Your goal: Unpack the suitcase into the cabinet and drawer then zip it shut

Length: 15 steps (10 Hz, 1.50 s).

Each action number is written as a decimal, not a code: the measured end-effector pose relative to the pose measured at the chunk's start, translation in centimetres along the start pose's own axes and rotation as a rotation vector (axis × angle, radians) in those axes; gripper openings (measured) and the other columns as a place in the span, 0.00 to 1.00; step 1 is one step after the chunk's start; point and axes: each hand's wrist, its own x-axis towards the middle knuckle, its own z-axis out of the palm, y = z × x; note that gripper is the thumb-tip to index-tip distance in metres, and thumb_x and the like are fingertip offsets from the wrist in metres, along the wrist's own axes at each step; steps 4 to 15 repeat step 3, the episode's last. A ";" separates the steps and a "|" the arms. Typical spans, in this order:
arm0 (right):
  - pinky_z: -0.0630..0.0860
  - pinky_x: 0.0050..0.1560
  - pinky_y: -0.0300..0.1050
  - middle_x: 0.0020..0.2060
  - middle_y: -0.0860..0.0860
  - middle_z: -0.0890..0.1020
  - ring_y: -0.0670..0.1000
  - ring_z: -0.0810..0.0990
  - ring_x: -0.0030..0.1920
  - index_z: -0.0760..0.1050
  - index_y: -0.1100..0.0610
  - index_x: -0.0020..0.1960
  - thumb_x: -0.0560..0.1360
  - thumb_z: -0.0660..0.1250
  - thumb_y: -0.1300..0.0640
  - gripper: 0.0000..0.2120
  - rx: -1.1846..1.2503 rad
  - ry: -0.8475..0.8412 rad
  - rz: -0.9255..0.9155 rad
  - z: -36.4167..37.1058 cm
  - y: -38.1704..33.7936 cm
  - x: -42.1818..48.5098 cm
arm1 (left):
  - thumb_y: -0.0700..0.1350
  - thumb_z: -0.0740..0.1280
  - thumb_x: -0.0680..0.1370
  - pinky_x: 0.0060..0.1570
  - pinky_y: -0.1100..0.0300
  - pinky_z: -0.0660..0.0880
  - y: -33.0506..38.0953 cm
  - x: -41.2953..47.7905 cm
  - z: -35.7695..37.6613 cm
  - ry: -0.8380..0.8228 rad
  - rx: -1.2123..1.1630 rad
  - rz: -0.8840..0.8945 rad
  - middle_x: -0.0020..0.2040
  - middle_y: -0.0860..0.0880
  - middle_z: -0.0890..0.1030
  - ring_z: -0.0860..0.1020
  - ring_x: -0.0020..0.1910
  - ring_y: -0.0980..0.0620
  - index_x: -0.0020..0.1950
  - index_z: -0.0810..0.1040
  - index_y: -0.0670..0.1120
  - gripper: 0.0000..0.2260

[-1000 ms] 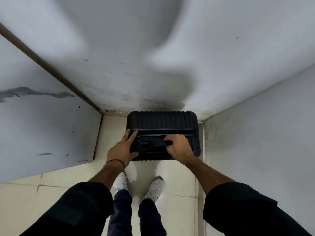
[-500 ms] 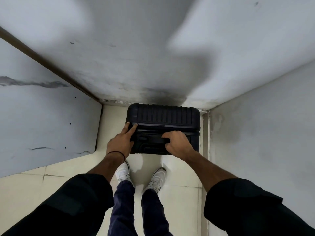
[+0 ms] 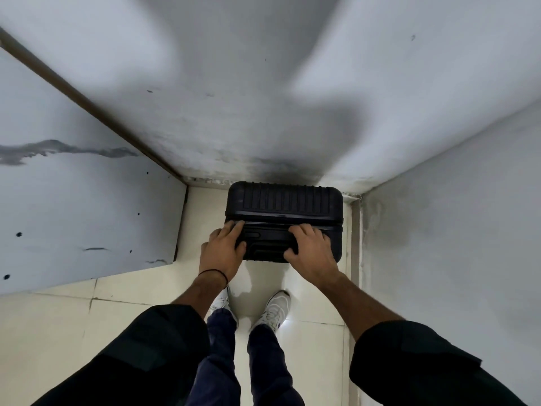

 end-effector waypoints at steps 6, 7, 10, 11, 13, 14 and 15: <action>0.64 0.66 0.52 0.65 0.53 0.75 0.55 0.73 0.64 0.71 0.54 0.71 0.76 0.67 0.50 0.25 0.134 0.166 0.036 -2.5 -3.4 -11.8 | 0.52 0.59 0.82 0.64 0.51 0.65 4.5 -12.6 -4.9 0.143 -0.031 0.156 0.70 0.52 0.73 0.69 0.67 0.49 0.74 0.67 0.52 0.20; 0.64 0.66 0.52 0.65 0.53 0.75 0.55 0.73 0.64 0.71 0.54 0.71 0.76 0.67 0.50 0.25 0.134 0.166 0.036 -2.5 -3.4 -11.8 | 0.52 0.59 0.82 0.64 0.51 0.65 4.5 -12.6 -4.9 0.143 -0.031 0.156 0.70 0.52 0.73 0.69 0.67 0.49 0.74 0.67 0.52 0.20; 0.64 0.66 0.52 0.65 0.53 0.75 0.55 0.73 0.64 0.71 0.54 0.71 0.76 0.67 0.50 0.25 0.134 0.166 0.036 -2.5 -3.4 -11.8 | 0.52 0.59 0.82 0.64 0.51 0.65 4.5 -12.6 -4.9 0.143 -0.031 0.156 0.70 0.52 0.73 0.69 0.67 0.49 0.74 0.67 0.52 0.20; 0.64 0.66 0.52 0.65 0.53 0.75 0.55 0.73 0.64 0.71 0.54 0.71 0.76 0.67 0.50 0.25 0.134 0.166 0.036 -2.5 -3.4 -11.8 | 0.52 0.59 0.82 0.64 0.51 0.65 4.5 -12.6 -4.9 0.143 -0.031 0.156 0.70 0.52 0.73 0.69 0.67 0.49 0.74 0.67 0.52 0.20; 0.64 0.66 0.52 0.65 0.53 0.75 0.55 0.73 0.64 0.71 0.54 0.71 0.76 0.67 0.50 0.25 0.134 0.166 0.036 -2.5 -3.4 -11.8 | 0.52 0.59 0.82 0.64 0.51 0.65 4.5 -12.6 -4.9 0.143 -0.031 0.156 0.70 0.52 0.73 0.69 0.67 0.49 0.74 0.67 0.52 0.20; 0.64 0.66 0.52 0.65 0.53 0.75 0.55 0.73 0.64 0.71 0.54 0.71 0.76 0.67 0.50 0.25 0.134 0.166 0.036 -2.5 -3.4 -11.8 | 0.52 0.59 0.82 0.64 0.51 0.65 4.5 -12.6 -4.9 0.143 -0.031 0.156 0.70 0.52 0.73 0.69 0.67 0.49 0.74 0.67 0.52 0.20; 0.64 0.66 0.52 0.65 0.53 0.75 0.55 0.73 0.64 0.71 0.54 0.71 0.76 0.67 0.50 0.25 0.134 0.166 0.036 -2.5 -3.4 -11.8 | 0.52 0.59 0.82 0.64 0.51 0.65 4.5 -12.6 -4.9 0.143 -0.031 0.156 0.70 0.52 0.73 0.69 0.67 0.49 0.74 0.67 0.52 0.20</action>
